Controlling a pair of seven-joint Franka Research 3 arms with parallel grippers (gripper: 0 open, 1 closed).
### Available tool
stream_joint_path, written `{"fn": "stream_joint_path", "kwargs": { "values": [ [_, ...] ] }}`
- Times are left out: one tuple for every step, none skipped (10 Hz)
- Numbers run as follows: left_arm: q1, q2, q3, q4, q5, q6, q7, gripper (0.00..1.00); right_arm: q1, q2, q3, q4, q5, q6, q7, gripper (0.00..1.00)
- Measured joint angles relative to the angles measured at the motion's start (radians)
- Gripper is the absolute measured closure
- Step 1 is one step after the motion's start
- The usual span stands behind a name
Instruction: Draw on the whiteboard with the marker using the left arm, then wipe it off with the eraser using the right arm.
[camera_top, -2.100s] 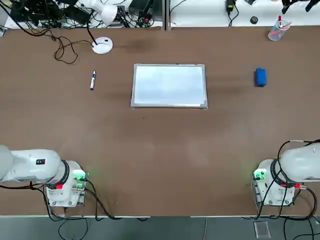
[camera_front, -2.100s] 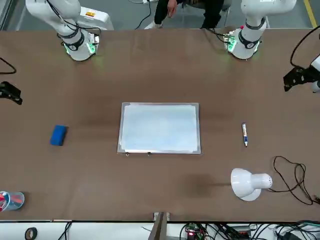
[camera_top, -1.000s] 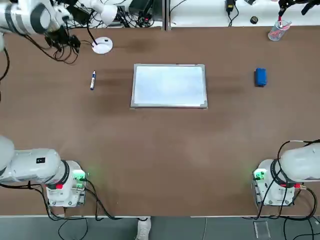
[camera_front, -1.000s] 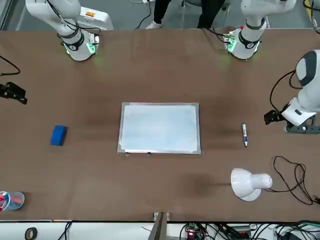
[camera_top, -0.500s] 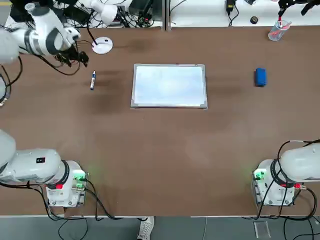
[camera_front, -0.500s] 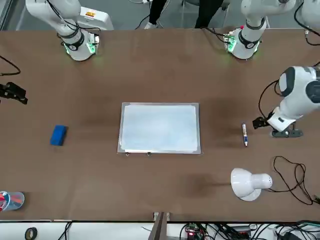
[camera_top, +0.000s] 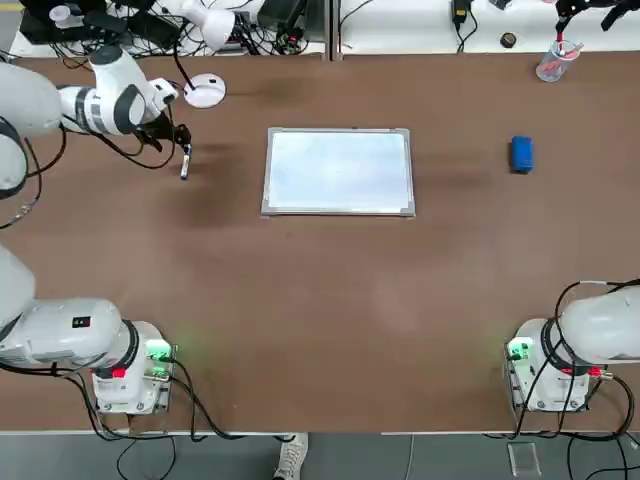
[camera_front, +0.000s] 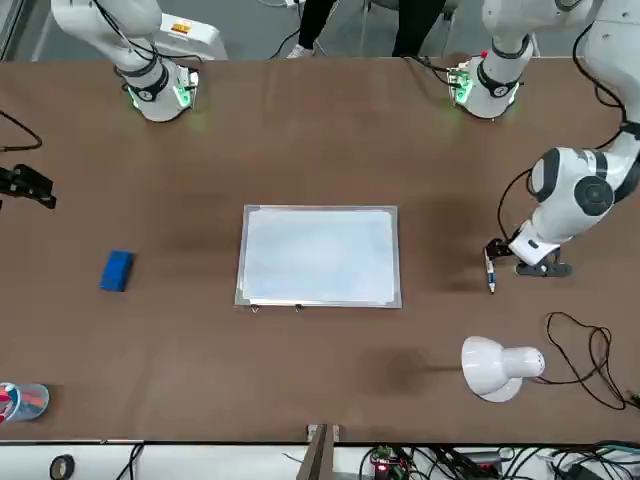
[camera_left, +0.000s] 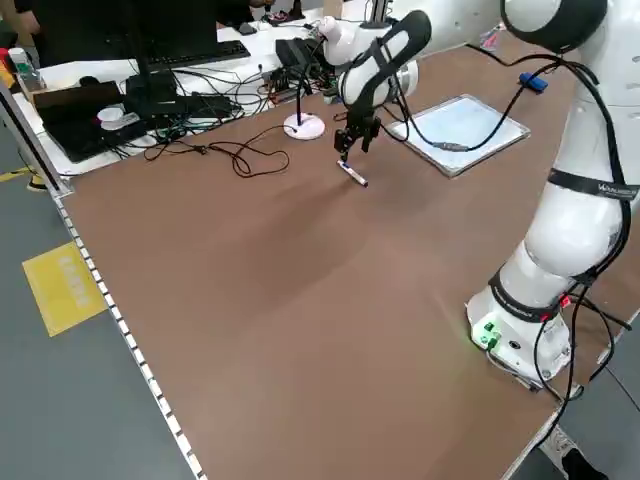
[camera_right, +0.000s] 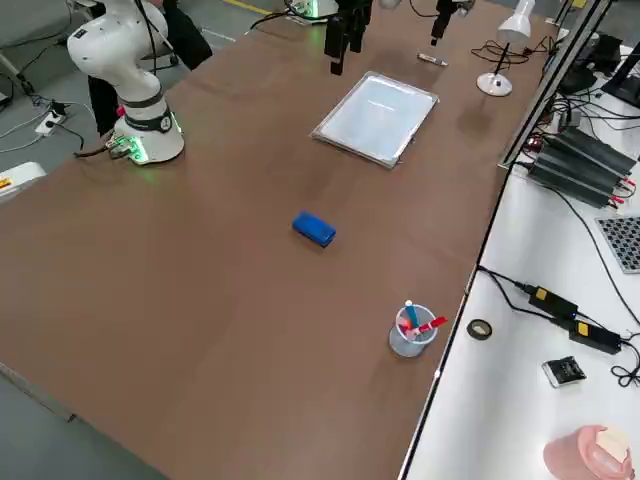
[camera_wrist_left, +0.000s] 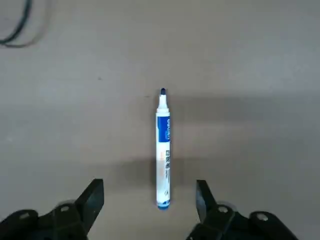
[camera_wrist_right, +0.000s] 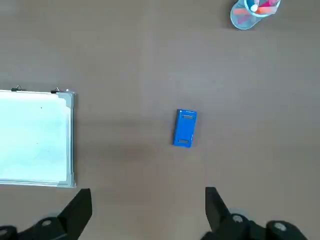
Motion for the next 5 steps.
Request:
{"fn": "stream_joint_path", "kwargs": {
  "values": [
    [0.0, 0.017, 0.0, 0.0, 0.015, 0.013, -0.001, 0.2, 0.0, 0.0, 0.0, 0.0, 0.0, 0.0, 0.0, 0.0],
    [0.0, 0.03, 0.0, 0.0, 0.03, 0.021, -0.003, 0.22, 0.0, 0.0, 0.001, 0.0, 0.0, 0.0, 0.0, 0.0],
    [0.0, 0.042, 0.0, 0.0, 0.036, 0.026, -0.006, 0.26, 0.0, 0.0, 0.001, 0.0, 0.0, -0.001, 0.0, 0.0],
    [0.0, 0.052, 0.0, 0.0, 0.039, 0.035, -0.007, 0.31, 0.0, 0.0, 0.002, 0.0, 0.0, -0.001, 0.0, 0.0],
    [0.0, 0.063, 0.0, 0.0, 0.039, 0.044, -0.009, 0.31, 0.0, 0.0, 0.002, 0.0, 0.0, -0.001, 0.0, 0.0]
  ]
}}
